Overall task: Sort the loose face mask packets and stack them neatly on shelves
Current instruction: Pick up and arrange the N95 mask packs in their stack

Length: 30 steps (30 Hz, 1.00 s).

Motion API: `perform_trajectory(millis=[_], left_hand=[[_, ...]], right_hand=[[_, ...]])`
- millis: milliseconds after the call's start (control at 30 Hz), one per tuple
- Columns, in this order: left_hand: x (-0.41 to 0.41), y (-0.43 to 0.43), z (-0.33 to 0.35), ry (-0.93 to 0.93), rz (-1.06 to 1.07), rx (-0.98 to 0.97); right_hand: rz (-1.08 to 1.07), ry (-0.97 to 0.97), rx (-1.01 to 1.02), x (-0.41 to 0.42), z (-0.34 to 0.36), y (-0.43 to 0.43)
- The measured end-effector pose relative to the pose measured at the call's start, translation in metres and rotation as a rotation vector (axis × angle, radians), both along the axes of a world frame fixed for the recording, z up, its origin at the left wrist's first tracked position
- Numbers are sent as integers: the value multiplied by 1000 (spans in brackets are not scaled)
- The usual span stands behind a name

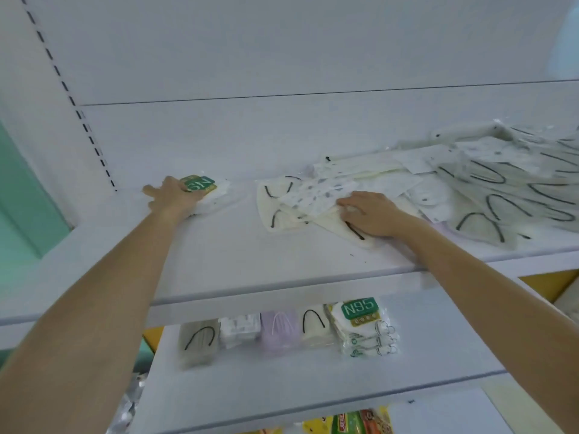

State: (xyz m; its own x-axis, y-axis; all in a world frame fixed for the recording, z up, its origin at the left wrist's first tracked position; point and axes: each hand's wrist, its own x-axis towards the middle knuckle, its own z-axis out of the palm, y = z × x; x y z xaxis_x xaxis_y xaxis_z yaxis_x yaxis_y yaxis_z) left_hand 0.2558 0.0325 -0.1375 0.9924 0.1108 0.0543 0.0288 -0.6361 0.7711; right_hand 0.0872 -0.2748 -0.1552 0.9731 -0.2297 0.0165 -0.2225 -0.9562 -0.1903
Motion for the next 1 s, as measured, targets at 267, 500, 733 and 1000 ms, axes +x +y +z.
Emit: perform_trajectory(millis=[267, 500, 733, 1000], left_hand=[[18, -5, 5, 148, -108, -395], [-12, -20, 11, -374, -49, -418], [-71, -70, 57, -423, -295, -1042], [-142, -139, 36, -106, -659, -918]], right_hand=[[288, -115, 414, -7, 11, -2], [-393, 81, -49, -9, 9, -38], [156, -39, 334, -17, 15, -23], [18, -529, 1345, -66, 35, -21]])
